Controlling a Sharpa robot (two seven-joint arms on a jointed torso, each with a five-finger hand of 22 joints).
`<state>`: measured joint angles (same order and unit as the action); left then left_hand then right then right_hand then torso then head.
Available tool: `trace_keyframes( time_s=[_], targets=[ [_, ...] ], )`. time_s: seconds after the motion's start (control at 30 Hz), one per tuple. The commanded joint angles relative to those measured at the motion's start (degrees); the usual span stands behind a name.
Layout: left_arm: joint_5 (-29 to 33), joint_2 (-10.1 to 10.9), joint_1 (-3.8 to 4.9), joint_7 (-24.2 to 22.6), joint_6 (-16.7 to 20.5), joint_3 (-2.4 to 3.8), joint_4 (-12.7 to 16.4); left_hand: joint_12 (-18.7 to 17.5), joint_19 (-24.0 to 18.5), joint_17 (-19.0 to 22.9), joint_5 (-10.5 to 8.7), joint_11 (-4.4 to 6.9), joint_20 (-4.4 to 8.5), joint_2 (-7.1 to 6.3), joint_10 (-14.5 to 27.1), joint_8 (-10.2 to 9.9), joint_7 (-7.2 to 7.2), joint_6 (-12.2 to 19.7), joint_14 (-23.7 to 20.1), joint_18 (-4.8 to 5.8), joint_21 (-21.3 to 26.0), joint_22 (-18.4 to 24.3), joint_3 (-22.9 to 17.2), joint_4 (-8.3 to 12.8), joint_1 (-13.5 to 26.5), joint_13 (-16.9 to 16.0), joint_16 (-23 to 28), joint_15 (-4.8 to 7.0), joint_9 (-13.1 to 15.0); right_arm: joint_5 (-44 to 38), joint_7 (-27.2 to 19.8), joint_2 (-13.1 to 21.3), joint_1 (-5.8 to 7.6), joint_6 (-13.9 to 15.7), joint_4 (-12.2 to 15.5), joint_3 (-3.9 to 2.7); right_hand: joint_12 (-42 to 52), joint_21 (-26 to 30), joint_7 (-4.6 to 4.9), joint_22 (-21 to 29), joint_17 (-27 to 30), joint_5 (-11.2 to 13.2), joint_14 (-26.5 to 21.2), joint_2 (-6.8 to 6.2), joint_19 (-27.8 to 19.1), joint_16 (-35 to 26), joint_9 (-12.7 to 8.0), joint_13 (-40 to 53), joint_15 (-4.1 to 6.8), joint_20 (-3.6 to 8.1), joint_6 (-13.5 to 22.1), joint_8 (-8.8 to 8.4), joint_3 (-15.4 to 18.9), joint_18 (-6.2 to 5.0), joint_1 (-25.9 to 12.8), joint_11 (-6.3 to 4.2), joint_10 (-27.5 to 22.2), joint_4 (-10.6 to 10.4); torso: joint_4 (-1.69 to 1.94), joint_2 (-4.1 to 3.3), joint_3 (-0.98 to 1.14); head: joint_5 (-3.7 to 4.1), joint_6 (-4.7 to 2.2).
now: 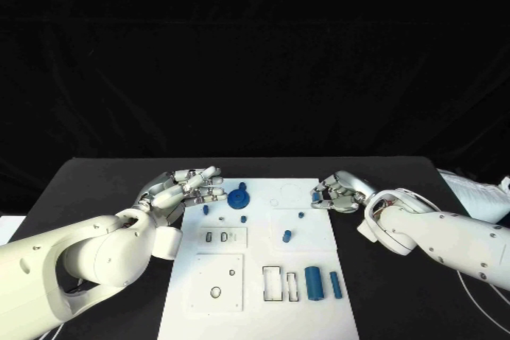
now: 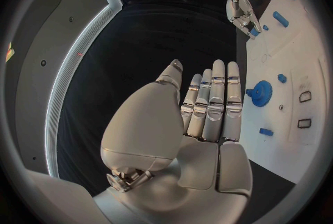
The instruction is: Assemble the parts on the task board
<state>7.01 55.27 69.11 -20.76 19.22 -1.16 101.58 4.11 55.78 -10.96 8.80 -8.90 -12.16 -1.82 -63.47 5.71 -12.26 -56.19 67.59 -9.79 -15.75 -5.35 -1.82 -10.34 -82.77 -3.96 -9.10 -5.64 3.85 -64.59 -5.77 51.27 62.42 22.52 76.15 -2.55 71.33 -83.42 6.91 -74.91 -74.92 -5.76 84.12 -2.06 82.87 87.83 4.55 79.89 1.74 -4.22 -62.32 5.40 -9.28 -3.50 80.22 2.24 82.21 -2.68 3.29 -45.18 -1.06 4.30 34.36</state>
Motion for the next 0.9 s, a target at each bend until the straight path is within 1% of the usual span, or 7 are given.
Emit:
trace_keyframes(
  time_s=[0.03, 0.3, 0.5, 0.63, 0.77, 0.8, 0.9],
  targets=[
    [0.07, -0.05, 0.03, -0.06, -1.18, 0.03, 0.1, -0.27, 0.11, -0.08, -0.33, -0.16, -0.22, 0.09, -0.2, -0.32, -0.34, -0.13, 0.06, -0.74, 0.36, 0.08, -0.04, 0.23, -0.66, 0.02, 0.31, -0.33, -0.04, -0.48, -0.66, -0.13, -0.08, 0.0, -0.09, 0.04, 0.63, -0.26, -0.5, -0.97, -11.64, 0.03, 5.15, 0.98, 0.23, 0.39, 0.24, -2.17, 0.54, 0.16, -1.41, 0.69, -0.55, 0.48, 0.47, -0.69, 0.91, 0.18, -0.04, 0.02, -0.02, -0.06, 0.09],
    [0.07, -0.04, 0.03, -0.04, -1.17, 0.03, 0.1, -0.31, 0.12, -0.11, -0.33, -0.18, -0.22, 0.14, -0.17, -0.36, -0.36, -0.11, 0.08, -0.74, 0.38, 0.1, -0.06, 0.26, -0.66, 0.03, 0.37, -0.34, -0.04, -0.05, -1.46, -0.21, -0.08, 1.38, -0.05, 0.04, 1.74, -0.34, -1.97, -1.16, -12.21, -1.34, 5.27, 2.02, 0.31, 0.67, 0.98, -1.36, 1.57, 1.1, -4.64, 1.96, -2.28, 0.51, 0.97, -1.9, 1.52, 1.2, 0.04, 0.04, -0.02, -0.06, 0.16],
    [0.07, -0.07, 0.03, -0.07, -1.2, 0.03, 0.02, -0.31, 0.12, -0.11, -0.33, -0.18, -0.22, 0.14, -0.17, -0.36, -0.36, -0.11, 0.08, -0.74, 0.38, 0.1, -0.06, 0.26, -0.66, 0.03, 0.37, -0.34, -0.04, 0.0, -1.36, -0.27, 0.01, 3.11, 0.71, -0.09, 2.16, -0.4, -2.22, -1.3, -12.38, -1.2, 5.3, 2.29, 0.39, 0.76, 1.14, -1.06, 1.8, 1.34, -5.08, 2.13, -2.68, 0.54, 0.87, -2.13, 1.73, 1.38, 0.0, 0.08, -0.02, -0.15, 0.16],
    [0.07, -0.14, 0.02, -0.08, -1.32, 0.03, -0.21, -0.31, 0.12, -0.11, -0.33, -0.18, -0.22, 0.14, -0.17, -0.36, -0.36, -0.11, 0.08, -0.74, 0.38, 0.1, -0.06, 0.26, -0.66, 0.03, 0.37, -0.34, -0.04, -0.66, -0.55, -0.21, 0.48, 3.62, 3.72, -0.64, 1.91, -0.37, -2.25, -1.23, -12.43, -0.92, 5.31, 2.28, 0.36, 0.78, 1.18, -1.21, 1.88, 1.45, -5.09, 2.1, -2.73, 0.53, 0.51, -2.18, 1.66, 1.33, 0.08, 0.13, -0.04, -0.37, 0.22],
    [0.07, -0.24, 0.02, -0.11, -2.04, 0.03, -0.86, -0.31, 0.12, -0.12, -0.33, -0.18, -0.22, 0.17, -0.17, -0.36, -0.35, -0.12, 0.08, -0.74, 0.38, 0.11, -0.08, 0.27, -0.66, 0.03, 0.39, -0.34, -0.04, -1.53, 0.87, -0.5, 1.34, 3.78, 7.22, -0.83, 1.49, -0.35, -2.27, -1.19, -12.09, -0.44, 5.24, 2.38, 0.34, 0.6, 1.2, -1.46, 1.94, 1.56, -4.95, 1.96, -2.86, 0.53, 0.04, -2.21, 1.5, 1.23, 0.13, 0.21, -0.18, -0.67, 0.5],
    [0.07, -0.3, 0.02, -0.13, -2.15, 0.03, -1.14, -0.31, 0.12, -0.13, -0.33, -0.17, -0.22, 0.2, -0.18, -0.36, -0.35, -0.13, 0.08, -0.74, 0.39, 0.12, -0.1, 0.28, -0.67, 0.03, 0.42, -0.34, -0.04, -1.84, 1.21, -0.76, 1.5, 3.83, 8.09, -0.86, 1.45, -0.34, -2.27, -1.18, -12.05, -0.42, 5.23, 2.39, 0.33, 0.58, 1.2, -1.48, 1.94, 1.57, -4.94, 1.95, -2.88, 0.53, 0.03, -2.21, 1.49, 1.23, 0.12, 0.27, -0.15, -0.87, 0.58],
    [0.07, -0.43, 0.02, -0.25, -2.33, 0.03, -1.93, -0.31, 0.12, -0.13, -0.33, -0.17, -0.22, 0.2, -0.18, -0.36, -0.35, -0.13, 0.08, -0.74, 0.39, 0.12, -0.1, 0.28, -0.67, 0.03, 0.42, -0.34, -0.04, -3.27, 2.36, -1.99, 1.85, 3.82, 10.36, -0.9, 1.05, -0.27, -2.26, -1.03, -11.83, -0.3, 5.18, 2.37, 0.26, 0.46, 1.2, -1.74, 1.95, 1.59, -4.86, 1.89, -2.94, 0.5, -0.02, -2.21, 1.31, 1.28, 0.3, 0.51, -0.28, -1.76, 1.12]
  ],
)
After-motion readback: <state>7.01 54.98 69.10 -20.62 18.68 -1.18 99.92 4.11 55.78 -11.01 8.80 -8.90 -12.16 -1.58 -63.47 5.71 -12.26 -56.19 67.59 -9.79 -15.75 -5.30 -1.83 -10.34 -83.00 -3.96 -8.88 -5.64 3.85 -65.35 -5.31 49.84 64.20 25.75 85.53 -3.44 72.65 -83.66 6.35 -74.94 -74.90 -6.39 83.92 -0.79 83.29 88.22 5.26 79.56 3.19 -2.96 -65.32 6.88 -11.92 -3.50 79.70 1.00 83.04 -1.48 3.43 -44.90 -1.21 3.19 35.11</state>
